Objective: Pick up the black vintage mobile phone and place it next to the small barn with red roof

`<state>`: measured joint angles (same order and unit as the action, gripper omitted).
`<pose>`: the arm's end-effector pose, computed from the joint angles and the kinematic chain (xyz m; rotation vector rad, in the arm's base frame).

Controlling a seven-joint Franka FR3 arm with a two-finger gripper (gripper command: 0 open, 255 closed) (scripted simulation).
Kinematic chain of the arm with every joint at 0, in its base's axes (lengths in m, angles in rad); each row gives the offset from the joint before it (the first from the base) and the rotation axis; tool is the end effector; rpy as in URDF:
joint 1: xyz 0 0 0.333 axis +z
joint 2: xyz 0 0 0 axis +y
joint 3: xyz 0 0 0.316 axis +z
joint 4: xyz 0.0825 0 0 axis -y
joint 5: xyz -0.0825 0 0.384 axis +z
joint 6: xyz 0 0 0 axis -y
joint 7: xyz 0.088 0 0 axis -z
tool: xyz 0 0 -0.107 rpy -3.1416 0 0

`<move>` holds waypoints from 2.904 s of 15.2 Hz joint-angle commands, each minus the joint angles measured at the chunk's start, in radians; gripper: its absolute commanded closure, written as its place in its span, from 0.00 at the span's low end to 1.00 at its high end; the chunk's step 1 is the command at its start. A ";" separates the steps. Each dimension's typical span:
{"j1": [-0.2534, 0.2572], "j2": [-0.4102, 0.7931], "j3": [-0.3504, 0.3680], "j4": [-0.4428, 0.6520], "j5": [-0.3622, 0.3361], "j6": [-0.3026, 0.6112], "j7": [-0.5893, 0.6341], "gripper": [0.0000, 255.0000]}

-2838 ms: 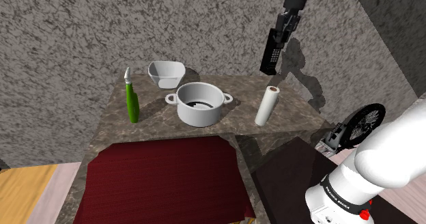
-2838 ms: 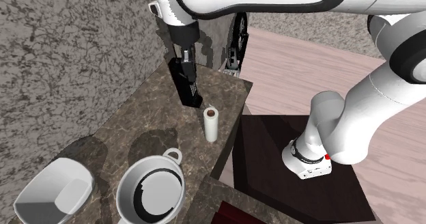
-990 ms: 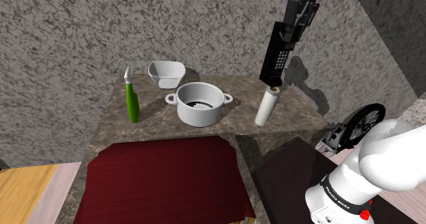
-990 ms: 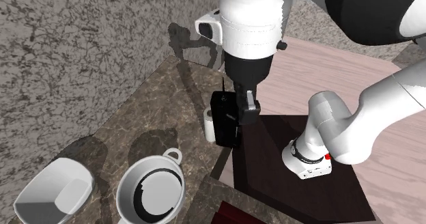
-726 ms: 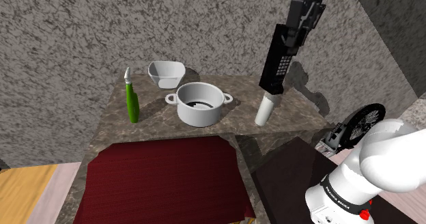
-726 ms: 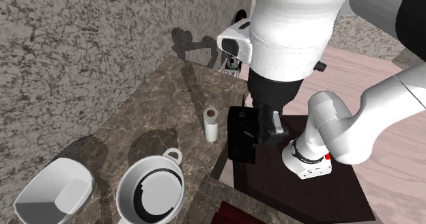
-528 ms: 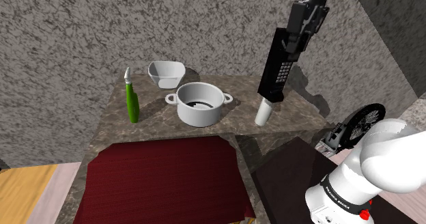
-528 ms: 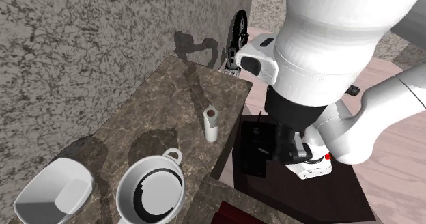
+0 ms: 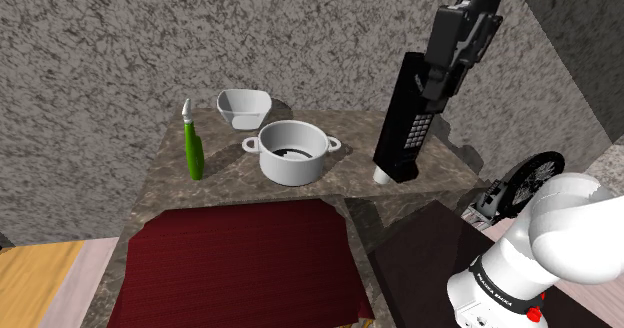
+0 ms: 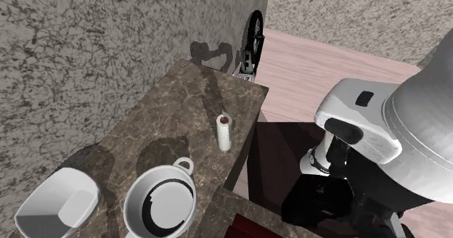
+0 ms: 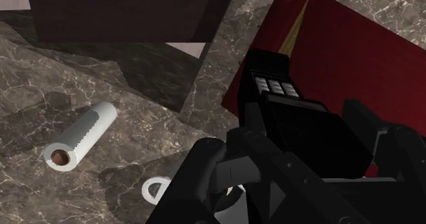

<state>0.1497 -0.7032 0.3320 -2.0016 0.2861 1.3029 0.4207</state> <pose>0.2343 0.2233 0.6845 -3.0925 -0.0861 0.0831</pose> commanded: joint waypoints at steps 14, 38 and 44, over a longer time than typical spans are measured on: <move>0.020 0.064 0.347 0.176 0.185 0.017 0.391 1.00; -0.117 0.224 0.822 0.313 0.219 0.208 0.709 1.00; -0.091 0.194 0.817 0.217 0.243 0.278 0.684 1.00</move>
<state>0.0509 -0.5021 1.1541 -1.7674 0.5245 1.5704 1.1097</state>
